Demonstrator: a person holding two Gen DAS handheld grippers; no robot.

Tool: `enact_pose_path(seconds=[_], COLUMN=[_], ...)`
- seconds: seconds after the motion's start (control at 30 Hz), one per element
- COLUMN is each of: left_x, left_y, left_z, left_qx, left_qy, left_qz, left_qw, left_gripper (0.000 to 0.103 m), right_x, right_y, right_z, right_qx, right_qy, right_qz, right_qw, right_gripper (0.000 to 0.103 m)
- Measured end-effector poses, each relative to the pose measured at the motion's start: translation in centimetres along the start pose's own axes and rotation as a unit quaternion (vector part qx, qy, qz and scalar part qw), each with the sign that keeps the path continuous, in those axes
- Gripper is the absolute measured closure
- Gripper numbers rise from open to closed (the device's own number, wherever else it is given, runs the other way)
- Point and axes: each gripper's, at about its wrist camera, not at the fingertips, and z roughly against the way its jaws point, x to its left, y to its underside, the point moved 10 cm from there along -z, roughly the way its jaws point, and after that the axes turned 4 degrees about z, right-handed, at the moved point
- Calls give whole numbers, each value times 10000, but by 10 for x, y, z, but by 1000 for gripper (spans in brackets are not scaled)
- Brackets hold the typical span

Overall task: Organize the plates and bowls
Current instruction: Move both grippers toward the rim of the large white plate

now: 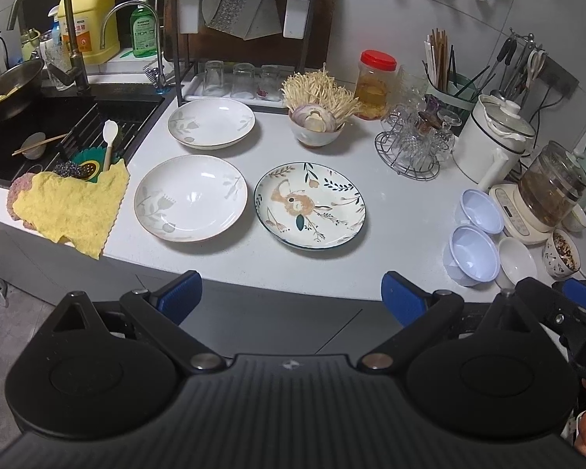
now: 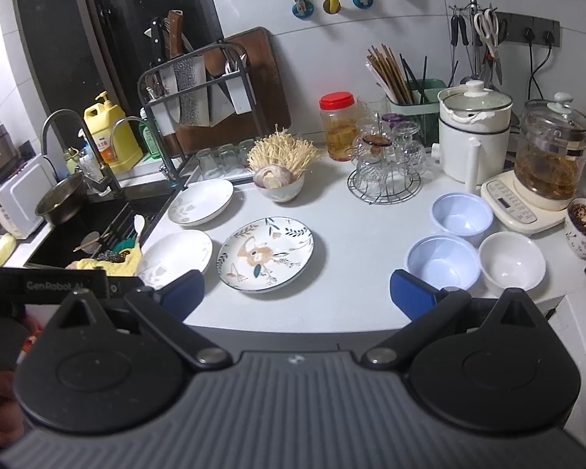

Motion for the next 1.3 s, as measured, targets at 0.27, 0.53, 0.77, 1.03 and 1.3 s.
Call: enact_pose_path(seconds=[0.27,0.53,0.77,1.03,1.3], left_x=[28,63,99,147,192], left_y=[-23,-56,-76,-100,-122], left_z=[-31,-60,-90,-131,-177], left_qx=[159,232,380,536,730], left_qy=[232,431,549,558,509], left_qz=[-220,-438,-576,-583,-685], left_qw=[9994,9978,9961,9953,9937], left_gripper=[3,3,3,3,3], right_x=[29,62,86,113,139], right_y=[0,-3,-7,-11,-7], right_z=[-23,-53,-85,-131,-184], right_qx=[28,50,124,252,494], right_qy=[79,174,339,370,320], right_qz=[-264,-491,-616,-728,-956], right_qw=[9996,9986,9975,9963,9937], right_gripper=[0,0,0,0,4])
